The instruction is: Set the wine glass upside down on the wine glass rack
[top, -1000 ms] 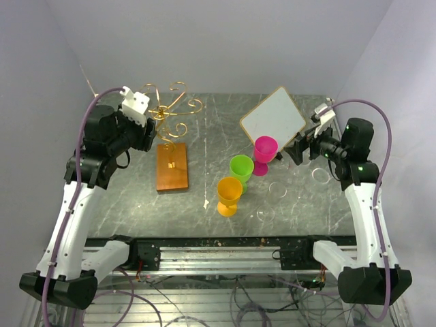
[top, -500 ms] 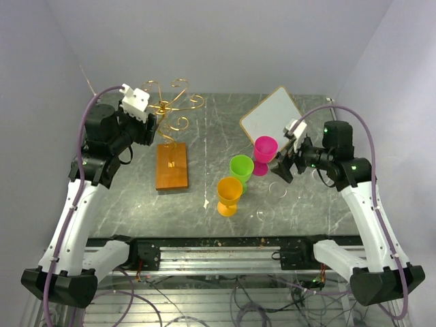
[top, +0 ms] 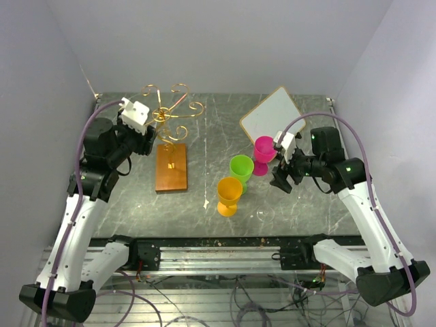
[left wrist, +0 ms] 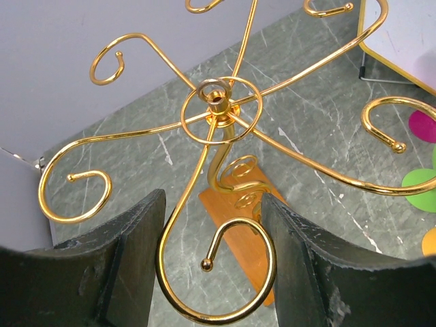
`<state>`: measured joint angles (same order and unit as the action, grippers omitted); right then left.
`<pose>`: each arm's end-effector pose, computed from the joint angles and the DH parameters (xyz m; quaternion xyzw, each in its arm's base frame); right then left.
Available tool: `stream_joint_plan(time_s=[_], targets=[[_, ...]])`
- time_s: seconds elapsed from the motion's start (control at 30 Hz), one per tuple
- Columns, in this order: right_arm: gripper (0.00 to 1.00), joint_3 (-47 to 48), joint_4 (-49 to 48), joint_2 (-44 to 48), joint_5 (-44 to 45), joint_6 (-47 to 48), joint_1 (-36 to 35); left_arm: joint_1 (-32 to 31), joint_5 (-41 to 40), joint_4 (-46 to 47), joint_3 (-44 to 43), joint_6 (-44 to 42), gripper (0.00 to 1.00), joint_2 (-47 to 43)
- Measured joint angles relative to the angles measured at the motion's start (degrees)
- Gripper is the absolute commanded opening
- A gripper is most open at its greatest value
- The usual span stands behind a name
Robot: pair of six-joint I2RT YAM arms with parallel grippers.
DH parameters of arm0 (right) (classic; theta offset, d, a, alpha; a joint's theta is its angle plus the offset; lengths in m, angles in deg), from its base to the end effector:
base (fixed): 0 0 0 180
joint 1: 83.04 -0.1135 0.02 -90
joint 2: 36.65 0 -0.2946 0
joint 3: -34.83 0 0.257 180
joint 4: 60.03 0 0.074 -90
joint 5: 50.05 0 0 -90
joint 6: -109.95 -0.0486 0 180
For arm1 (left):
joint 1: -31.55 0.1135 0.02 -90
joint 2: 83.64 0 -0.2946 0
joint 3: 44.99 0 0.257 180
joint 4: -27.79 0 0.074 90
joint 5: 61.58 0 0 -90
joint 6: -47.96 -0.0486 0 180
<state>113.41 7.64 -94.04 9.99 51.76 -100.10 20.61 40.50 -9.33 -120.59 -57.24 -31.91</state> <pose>0.1657 0.0762 0.3704 -0.4584 0.7772 0.1921 0.3860 0.1854 -0.0462 0.4209 0.2399 0.7446 -0.0595 0.6200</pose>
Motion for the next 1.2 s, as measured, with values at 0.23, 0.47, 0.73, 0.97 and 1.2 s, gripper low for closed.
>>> stream_joint_plan(time_s=[0.23, 0.47, 0.73, 0.97, 1.2], targets=[[0.66, 0.02, 3.41, 0.37, 2.43, 0.66, -0.22, 0.0, -0.02, -1.29, -0.94, -0.28, 0.74, 0.42], [0.56, 0.02, 5.99, 1.16, 4.44, 0.72, -0.26, 0.0, -0.63, -7.21, -1.05, -1.25, 1.0, 2.8], [0.43, 0.66, 8.0, -0.72, 4.76, 0.85, -0.68, 0.0, -1.62, -11.41, -2.36, -2.27, 0.99, 2.08], [0.25, 0.76, 9.22, -1.49, 5.6, 0.81, -1.79, 0.0, -3.54, -14.43, -2.84, -4.72, 0.99, -0.61], [0.0, 0.7, 9.55, -0.79, 7.45, 0.52, -2.16, 0.0, -5.35, -18.93, -5.31, -6.93, 0.99, -2.45]])
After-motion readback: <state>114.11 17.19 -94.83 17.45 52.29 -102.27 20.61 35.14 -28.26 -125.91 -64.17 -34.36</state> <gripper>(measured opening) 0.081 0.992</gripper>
